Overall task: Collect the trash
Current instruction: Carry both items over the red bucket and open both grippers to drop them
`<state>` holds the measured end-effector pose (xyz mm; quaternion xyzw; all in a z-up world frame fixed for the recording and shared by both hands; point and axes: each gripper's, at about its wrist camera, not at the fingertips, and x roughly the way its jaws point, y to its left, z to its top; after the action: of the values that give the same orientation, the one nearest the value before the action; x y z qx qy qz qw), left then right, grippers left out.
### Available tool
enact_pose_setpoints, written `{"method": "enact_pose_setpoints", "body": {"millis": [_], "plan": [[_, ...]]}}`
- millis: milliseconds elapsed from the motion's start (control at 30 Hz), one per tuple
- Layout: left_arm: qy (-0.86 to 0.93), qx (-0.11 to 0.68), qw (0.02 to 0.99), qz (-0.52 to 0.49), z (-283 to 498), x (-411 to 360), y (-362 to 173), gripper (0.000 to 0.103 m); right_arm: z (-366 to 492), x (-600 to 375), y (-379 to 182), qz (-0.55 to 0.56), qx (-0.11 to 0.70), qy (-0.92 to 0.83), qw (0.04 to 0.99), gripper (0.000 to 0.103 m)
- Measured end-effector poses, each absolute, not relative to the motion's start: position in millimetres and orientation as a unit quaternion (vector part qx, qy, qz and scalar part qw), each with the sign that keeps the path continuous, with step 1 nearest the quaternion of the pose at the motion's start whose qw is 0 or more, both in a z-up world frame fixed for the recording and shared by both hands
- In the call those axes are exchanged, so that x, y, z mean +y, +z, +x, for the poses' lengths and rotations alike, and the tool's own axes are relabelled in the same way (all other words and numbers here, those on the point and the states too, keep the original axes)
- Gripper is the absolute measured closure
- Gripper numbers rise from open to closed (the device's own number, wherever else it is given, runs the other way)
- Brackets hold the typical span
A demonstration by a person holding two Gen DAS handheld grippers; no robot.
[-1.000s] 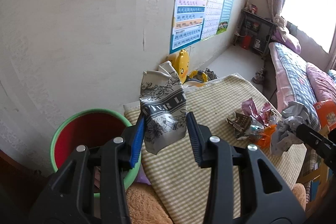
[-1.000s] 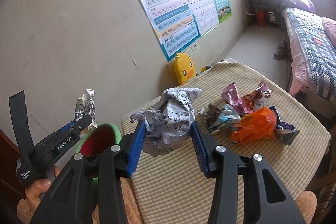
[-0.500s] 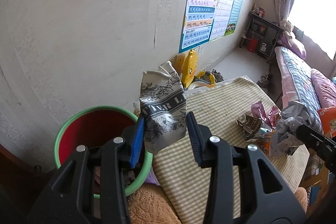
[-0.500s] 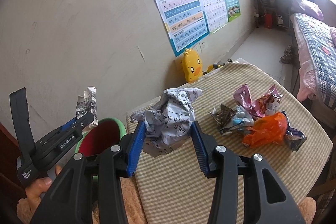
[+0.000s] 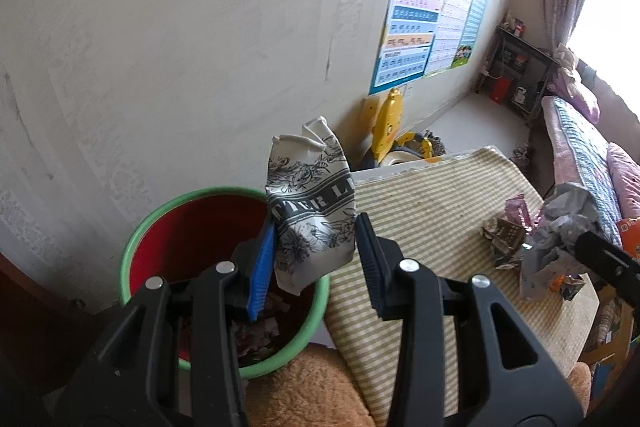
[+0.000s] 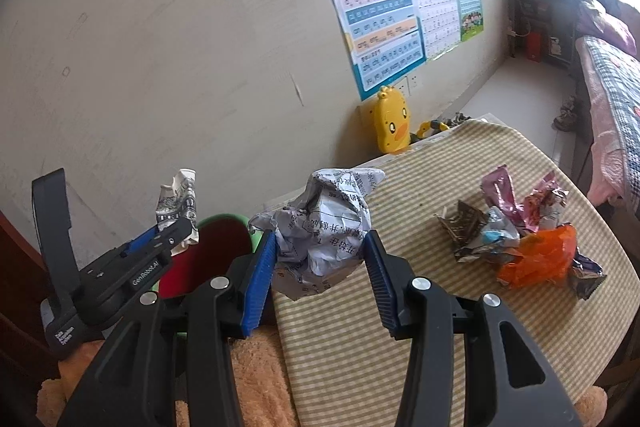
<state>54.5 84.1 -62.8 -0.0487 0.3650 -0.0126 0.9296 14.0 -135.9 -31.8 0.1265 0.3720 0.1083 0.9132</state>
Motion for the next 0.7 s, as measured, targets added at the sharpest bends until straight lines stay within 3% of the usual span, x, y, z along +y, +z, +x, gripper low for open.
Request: {"method": "enact_pose_setpoints", "body": {"millis": [700], "plan": [[0.071, 0.393, 0.914, -0.071, 53.5, 161.5, -91.5, 0.065, 42.9, -45.9, -40.0, 0.087, 0.397, 0.196, 0.893, 0.059]]}}
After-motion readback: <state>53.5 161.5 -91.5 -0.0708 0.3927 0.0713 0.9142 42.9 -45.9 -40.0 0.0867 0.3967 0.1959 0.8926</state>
